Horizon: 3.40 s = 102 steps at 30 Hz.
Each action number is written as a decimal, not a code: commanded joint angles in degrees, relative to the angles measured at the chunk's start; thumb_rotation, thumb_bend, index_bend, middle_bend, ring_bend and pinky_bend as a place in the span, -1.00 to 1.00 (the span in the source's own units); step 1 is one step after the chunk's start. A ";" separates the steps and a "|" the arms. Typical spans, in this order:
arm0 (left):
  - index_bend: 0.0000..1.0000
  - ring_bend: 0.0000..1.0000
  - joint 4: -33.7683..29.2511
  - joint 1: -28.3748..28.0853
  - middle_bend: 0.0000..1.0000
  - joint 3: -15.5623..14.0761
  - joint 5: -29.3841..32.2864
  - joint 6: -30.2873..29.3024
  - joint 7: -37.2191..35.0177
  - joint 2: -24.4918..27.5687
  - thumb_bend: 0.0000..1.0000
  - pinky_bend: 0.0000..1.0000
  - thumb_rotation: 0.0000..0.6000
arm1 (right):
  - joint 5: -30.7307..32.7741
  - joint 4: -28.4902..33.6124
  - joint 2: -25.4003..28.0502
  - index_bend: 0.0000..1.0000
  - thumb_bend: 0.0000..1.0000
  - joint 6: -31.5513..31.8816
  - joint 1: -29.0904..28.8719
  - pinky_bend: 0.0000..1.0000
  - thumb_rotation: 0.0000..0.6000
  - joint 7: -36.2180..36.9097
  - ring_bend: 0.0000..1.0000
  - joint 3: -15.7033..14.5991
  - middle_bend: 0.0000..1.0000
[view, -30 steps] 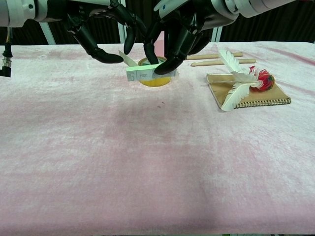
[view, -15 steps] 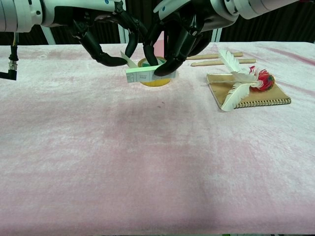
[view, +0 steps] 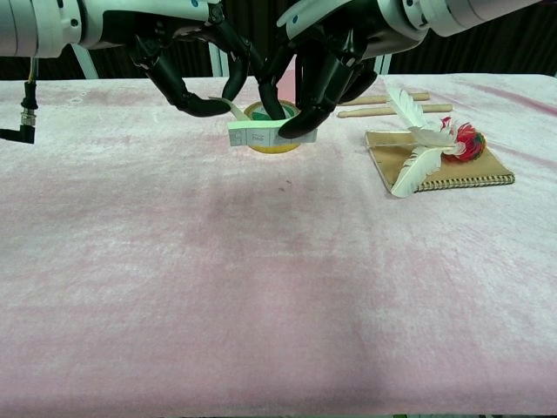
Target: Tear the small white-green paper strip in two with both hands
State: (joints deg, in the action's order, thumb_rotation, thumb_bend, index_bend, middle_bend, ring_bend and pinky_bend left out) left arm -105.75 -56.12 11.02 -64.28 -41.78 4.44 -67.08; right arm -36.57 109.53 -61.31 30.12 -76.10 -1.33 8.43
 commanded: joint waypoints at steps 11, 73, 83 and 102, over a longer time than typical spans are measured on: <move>0.39 -1.00 0.62 1.96 -0.53 -1.75 -0.32 -0.19 -1.21 2.65 0.20 -1.00 1.00 | -0.61 0.05 2.74 0.56 0.15 0.97 2.06 0.90 1.00 0.22 1.00 -1.86 0.96; -0.98 -1.00 16.81 10.20 -0.95 -6.43 -1.90 1.40 -5.03 -7.55 -0.81 -1.00 1.00 | 3.84 -17.38 -15.13 -0.84 -0.78 7.14 16.18 0.58 1.00 -8.45 0.76 -7.17 0.66; -0.93 -1.00 5.49 15.13 -0.94 -5.39 -7.17 -9.10 -3.07 6.11 -0.80 -1.00 1.00 | -3.45 -5.64 4.15 -0.84 -0.78 14.78 22.80 -0.44 1.00 -9.07 -0.25 -9.60 -0.44; -0.89 -1.00 2.11 42.49 -0.94 -16.76 -16.58 -38.80 -3.05 12.82 -0.80 -1.00 1.00 | -41.32 -11.93 1.57 -0.85 -0.78 63.52 61.54 -0.72 1.00 0.93 -0.57 -17.43 -0.74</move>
State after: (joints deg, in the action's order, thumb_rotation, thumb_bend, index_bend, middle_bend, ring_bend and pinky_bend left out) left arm -104.67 -15.69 -4.52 -80.19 -78.81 2.40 -53.22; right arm -73.48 101.21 -56.32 88.57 -19.48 -1.30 -7.49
